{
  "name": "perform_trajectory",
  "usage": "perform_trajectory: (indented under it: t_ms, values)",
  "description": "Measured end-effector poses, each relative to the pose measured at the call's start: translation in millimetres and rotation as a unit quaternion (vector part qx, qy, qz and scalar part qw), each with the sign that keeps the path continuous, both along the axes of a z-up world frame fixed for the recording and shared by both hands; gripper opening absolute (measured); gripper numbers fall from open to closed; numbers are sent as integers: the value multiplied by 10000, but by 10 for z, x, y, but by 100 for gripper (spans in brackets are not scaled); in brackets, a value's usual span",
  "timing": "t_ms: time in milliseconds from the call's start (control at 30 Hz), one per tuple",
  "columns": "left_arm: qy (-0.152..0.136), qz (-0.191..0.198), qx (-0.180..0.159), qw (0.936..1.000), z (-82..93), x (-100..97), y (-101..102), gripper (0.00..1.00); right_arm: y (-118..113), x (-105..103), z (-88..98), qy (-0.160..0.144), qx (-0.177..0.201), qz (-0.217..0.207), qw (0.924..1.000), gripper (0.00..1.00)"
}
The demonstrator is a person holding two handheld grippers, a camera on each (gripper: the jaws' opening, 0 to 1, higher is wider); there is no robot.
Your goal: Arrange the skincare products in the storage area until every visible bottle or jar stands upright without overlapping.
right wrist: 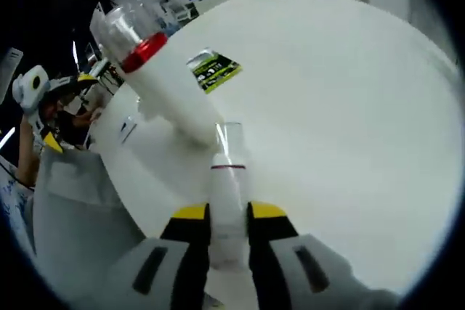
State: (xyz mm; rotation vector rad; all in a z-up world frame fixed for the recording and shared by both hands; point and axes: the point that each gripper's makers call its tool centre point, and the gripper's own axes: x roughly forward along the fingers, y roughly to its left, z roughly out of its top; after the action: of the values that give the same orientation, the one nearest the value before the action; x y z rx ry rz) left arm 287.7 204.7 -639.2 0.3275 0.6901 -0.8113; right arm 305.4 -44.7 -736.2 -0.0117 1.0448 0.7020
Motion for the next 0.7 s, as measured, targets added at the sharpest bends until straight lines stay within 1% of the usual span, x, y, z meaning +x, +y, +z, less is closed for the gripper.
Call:
perform_trajectory:
  t_ms: [67, 167, 300, 400, 500, 700]
  values:
    - [-48, 7, -50, 10000, 17, 9, -17, 96, 15, -33, 38, -27, 105, -35, 9999, 19]
    - [-44, -14, -122, 9999, 34, 7, -53, 96, 38, -97, 128, -109, 208, -40, 9997, 19]
    - [-107, -52, -161, 9998, 65, 6, -104, 95, 118, -160, 261, -232, 387, 9, 9990, 19]
    - [-195, -94, -203, 9996, 104, 3, -143, 92, 196, -203, 327, -307, 432, 129, 9985, 19]
    - [-300, -103, -372, 9988, 164, 11, -195, 89, 324, -248, 408, -368, 534, 286, 9975, 19]
    - [-324, -199, -513, 9980, 184, -26, -260, 81, 538, -323, 522, -500, 680, 535, 9950, 20]
